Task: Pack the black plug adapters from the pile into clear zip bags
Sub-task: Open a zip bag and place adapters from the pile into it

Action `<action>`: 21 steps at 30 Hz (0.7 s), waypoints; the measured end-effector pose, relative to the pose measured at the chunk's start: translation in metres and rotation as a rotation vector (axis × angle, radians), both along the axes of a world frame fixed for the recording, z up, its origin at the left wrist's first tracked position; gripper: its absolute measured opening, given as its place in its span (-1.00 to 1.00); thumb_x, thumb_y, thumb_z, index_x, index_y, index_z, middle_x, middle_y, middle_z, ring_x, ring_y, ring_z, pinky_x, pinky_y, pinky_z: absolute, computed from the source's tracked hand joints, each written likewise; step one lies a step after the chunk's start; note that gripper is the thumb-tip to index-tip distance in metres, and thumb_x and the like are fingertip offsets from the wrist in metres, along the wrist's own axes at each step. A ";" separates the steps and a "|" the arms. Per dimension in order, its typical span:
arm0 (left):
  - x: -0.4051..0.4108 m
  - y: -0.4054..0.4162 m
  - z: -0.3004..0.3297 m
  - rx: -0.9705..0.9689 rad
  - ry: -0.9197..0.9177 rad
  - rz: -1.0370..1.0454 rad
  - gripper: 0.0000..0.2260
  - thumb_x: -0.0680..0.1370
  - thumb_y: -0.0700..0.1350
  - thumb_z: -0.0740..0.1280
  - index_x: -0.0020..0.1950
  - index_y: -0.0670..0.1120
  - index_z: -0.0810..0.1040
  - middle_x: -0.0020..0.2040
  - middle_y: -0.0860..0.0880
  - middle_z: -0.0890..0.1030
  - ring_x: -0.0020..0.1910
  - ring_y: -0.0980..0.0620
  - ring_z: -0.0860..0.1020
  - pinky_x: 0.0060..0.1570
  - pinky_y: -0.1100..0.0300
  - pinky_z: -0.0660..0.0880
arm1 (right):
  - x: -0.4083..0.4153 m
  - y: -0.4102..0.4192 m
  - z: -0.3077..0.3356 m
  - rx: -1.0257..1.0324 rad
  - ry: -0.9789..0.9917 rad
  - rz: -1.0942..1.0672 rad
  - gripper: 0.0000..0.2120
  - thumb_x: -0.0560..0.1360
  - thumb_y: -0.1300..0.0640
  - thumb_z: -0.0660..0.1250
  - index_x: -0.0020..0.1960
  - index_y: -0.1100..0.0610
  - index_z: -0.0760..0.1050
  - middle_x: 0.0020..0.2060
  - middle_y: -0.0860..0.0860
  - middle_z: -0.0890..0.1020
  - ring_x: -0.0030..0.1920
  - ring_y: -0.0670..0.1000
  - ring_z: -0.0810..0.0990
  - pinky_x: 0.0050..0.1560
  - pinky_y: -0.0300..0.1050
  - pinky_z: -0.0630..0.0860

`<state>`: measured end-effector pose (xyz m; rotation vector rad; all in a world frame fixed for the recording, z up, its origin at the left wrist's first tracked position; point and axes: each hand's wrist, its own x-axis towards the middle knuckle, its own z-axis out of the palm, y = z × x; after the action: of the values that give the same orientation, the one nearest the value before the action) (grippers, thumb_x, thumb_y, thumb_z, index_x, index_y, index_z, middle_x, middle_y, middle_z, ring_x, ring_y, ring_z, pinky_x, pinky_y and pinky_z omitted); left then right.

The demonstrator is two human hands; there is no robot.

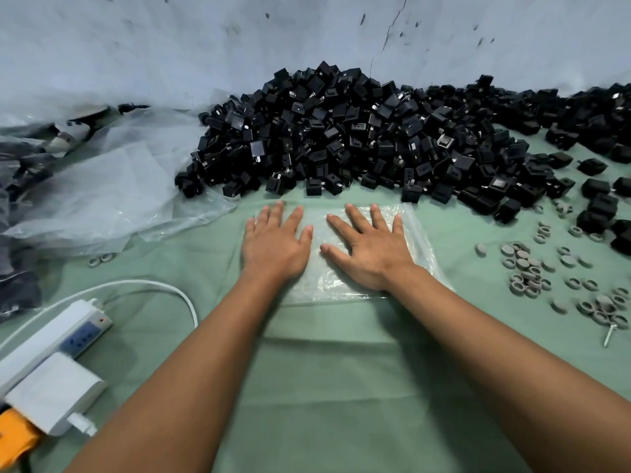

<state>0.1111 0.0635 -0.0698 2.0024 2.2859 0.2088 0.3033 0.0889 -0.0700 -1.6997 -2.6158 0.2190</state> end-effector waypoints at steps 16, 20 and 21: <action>-0.020 0.002 -0.006 -0.025 0.050 0.098 -0.41 0.65 0.32 -0.12 0.67 0.23 -0.08 0.70 -0.05 -0.12 0.67 -0.17 -0.14 0.61 -0.16 -0.19 | -0.058 0.077 0.033 0.305 0.086 0.051 -0.55 0.59 0.32 0.22 0.46 0.14 0.41 0.37 0.07 0.40 0.34 0.13 0.35 0.15 0.07 0.56; -0.020 0.005 -0.003 -0.061 0.030 0.083 -0.41 0.65 0.33 -0.12 0.67 0.23 -0.10 0.70 -0.06 -0.15 0.66 -0.18 -0.16 0.60 -0.20 -0.19 | -0.054 0.075 0.029 0.350 0.197 -0.028 -0.81 0.58 0.36 0.24 0.14 0.21 0.53 0.16 0.09 0.43 0.09 0.12 0.44 0.05 0.09 0.59; -0.020 0.006 0.000 -0.090 0.027 0.078 -0.41 0.65 0.33 -0.13 0.67 0.23 -0.11 0.69 -0.07 -0.16 0.66 -0.19 -0.17 0.60 -0.22 -0.19 | -0.050 0.076 0.029 0.314 0.221 -0.058 -0.87 0.58 0.34 0.27 0.10 0.23 0.54 0.16 0.10 0.42 0.06 0.13 0.46 0.07 0.10 0.59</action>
<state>0.0908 0.0695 -0.0695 1.8862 2.3474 0.0838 0.2537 0.1650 -0.0406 -1.5457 -2.2962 -0.0072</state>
